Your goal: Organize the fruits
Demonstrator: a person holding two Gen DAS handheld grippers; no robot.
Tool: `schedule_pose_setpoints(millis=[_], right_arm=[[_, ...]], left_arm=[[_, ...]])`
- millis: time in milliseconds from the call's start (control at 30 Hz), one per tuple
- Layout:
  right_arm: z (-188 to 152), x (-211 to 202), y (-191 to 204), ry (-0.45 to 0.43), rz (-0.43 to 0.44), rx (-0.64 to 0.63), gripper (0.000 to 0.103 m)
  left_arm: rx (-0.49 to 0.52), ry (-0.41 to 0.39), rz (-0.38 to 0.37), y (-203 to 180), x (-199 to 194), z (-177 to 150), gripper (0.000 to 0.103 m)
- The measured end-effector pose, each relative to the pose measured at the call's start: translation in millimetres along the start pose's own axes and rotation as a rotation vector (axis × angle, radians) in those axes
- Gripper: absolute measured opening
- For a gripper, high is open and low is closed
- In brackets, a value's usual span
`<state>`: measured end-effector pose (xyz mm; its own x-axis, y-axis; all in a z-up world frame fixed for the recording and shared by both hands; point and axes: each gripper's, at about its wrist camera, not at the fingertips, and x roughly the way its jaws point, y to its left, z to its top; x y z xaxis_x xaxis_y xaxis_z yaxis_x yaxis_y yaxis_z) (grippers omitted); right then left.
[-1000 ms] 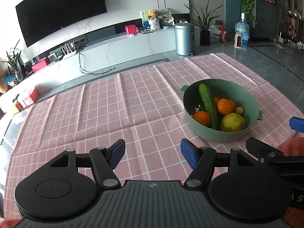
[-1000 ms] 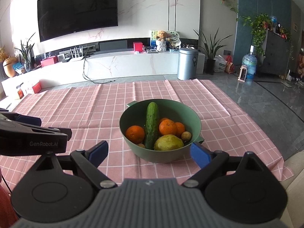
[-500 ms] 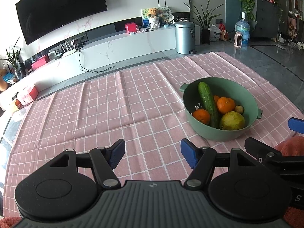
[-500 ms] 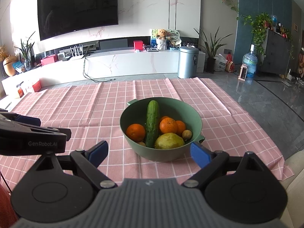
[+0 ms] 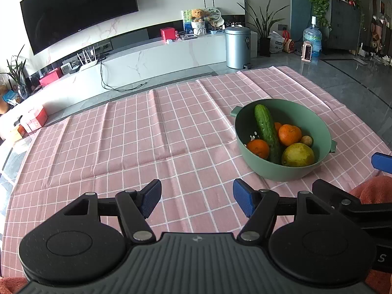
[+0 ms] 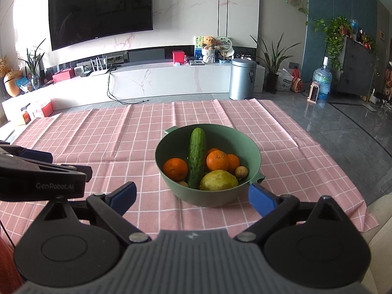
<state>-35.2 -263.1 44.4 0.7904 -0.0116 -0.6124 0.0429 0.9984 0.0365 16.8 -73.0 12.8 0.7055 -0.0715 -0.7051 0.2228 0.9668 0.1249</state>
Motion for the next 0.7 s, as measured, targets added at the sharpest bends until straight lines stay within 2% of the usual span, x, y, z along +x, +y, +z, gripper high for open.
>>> schedule_pose_setpoints(millis=[700], right_arm=[[-1.4,6.2,1.8,0.029,0.009,0.003,0.095]], left_arm=[[-0.005,-0.015,-0.003,1.9,-0.9,-2.2,0.079]])
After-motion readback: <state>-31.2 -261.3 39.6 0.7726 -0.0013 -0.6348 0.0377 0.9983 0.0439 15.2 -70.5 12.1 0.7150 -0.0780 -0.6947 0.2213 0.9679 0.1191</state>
